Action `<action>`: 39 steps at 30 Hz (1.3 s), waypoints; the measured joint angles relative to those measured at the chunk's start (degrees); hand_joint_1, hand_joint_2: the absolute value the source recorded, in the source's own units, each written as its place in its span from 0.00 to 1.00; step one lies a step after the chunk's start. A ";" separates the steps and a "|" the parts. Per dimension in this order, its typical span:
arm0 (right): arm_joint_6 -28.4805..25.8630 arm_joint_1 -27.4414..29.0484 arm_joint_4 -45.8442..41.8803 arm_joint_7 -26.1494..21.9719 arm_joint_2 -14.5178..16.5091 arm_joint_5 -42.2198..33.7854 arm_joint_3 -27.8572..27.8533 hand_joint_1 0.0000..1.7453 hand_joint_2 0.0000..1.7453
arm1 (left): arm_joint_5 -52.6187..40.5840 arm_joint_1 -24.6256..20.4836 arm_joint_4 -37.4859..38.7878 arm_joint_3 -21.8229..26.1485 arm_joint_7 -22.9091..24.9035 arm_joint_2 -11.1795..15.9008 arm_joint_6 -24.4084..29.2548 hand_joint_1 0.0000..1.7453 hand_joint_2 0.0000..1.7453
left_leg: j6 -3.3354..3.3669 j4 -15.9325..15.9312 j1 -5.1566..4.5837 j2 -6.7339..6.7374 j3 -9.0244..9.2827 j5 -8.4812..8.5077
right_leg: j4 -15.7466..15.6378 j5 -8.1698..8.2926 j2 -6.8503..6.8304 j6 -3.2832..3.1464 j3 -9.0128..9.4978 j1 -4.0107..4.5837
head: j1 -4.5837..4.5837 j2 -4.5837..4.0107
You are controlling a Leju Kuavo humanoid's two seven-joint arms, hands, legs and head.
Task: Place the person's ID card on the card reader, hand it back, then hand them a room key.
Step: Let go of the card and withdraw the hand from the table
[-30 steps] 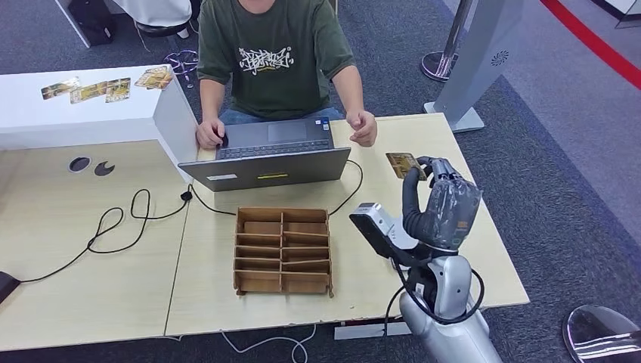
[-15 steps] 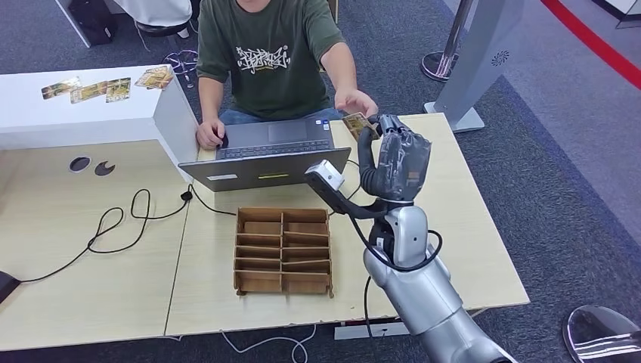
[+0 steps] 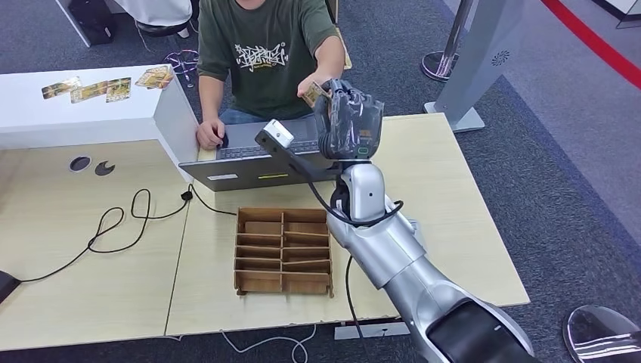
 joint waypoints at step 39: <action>-0.07 -5.21 11.25 -1.10 3.47 -2.69 0.70 0.00 1.00 | 0.59 -0.95 0.00 -1.86 0.68 -0.25 0.21 0.00 0.00 | 0.00 0.01 0.00 0.00 -0.01 0.00 | 0.00 0.00 0.00 0.00 -0.03 0.00 | 0.00 0.00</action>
